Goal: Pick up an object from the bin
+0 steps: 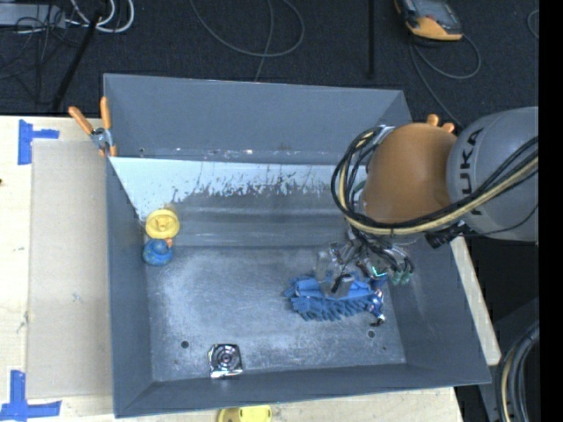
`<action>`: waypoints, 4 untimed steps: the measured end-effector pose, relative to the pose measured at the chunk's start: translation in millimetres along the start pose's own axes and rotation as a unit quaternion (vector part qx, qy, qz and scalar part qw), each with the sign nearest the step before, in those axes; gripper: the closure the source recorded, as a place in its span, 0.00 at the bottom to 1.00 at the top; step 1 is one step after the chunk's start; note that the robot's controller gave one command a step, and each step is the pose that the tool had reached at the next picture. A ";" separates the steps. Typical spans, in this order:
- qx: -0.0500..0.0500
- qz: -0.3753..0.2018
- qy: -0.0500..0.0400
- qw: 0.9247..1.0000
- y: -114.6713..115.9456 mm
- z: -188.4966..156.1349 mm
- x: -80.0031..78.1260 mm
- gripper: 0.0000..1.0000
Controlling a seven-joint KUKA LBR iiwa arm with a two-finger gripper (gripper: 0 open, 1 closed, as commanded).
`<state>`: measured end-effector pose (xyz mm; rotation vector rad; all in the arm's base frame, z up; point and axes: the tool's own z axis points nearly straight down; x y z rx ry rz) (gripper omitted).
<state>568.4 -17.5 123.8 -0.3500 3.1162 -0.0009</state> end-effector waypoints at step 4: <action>-0.001 0.046 0.002 0.999 2.2 -64.5 -7.7 1.00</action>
Offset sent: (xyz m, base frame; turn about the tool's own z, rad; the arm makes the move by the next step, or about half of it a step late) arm -0.0114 -0.0052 -0.0538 0.0841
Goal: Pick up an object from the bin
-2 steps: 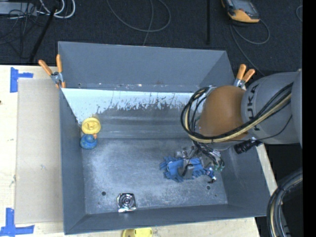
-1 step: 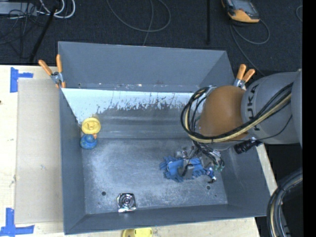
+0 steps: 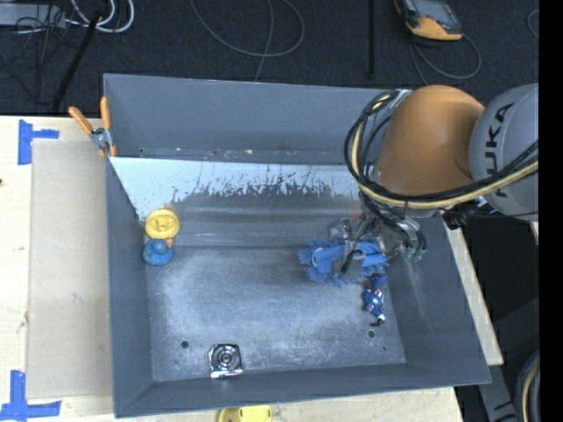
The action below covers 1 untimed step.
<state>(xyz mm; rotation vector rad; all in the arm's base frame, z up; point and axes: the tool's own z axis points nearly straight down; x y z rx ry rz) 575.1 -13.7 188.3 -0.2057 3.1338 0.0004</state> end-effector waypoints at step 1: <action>0.000 0.000 0.000 1.000 0.0 0.0 0.0 1.00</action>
Offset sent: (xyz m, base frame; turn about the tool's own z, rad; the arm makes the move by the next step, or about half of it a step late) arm 0.0193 -0.0205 0.0929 0.0254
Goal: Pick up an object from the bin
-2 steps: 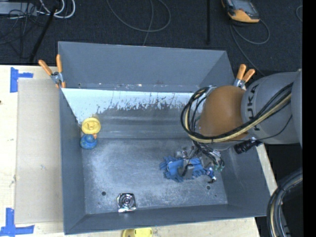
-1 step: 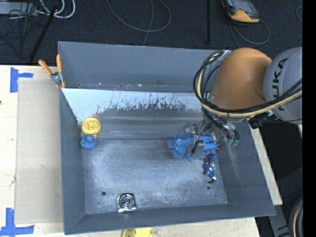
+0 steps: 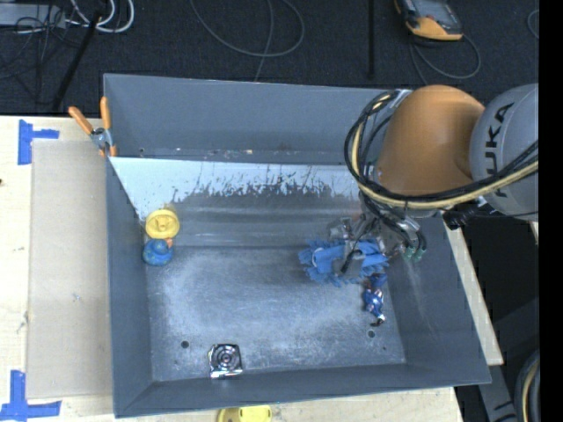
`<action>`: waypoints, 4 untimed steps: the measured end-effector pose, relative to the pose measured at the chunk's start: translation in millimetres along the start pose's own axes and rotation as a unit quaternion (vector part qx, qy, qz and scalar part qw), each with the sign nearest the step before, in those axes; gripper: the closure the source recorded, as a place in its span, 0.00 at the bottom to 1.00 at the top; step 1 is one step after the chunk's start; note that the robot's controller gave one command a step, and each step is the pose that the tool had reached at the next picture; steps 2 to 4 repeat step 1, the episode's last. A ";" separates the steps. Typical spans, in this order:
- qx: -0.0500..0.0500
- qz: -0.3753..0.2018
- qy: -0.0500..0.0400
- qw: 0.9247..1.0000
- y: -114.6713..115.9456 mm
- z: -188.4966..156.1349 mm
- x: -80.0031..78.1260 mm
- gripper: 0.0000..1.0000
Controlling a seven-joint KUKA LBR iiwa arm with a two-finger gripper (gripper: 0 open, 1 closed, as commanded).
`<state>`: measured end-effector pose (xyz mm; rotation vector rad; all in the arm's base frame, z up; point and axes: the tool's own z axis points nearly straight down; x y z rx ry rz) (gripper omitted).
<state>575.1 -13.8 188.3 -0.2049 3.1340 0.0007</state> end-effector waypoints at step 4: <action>0.000 0.014 -0.001 1.000 -22.4 -92.6 -17.3 1.00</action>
Offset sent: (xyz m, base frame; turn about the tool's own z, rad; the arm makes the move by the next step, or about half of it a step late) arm 0.0000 0.0000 0.0000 0.0000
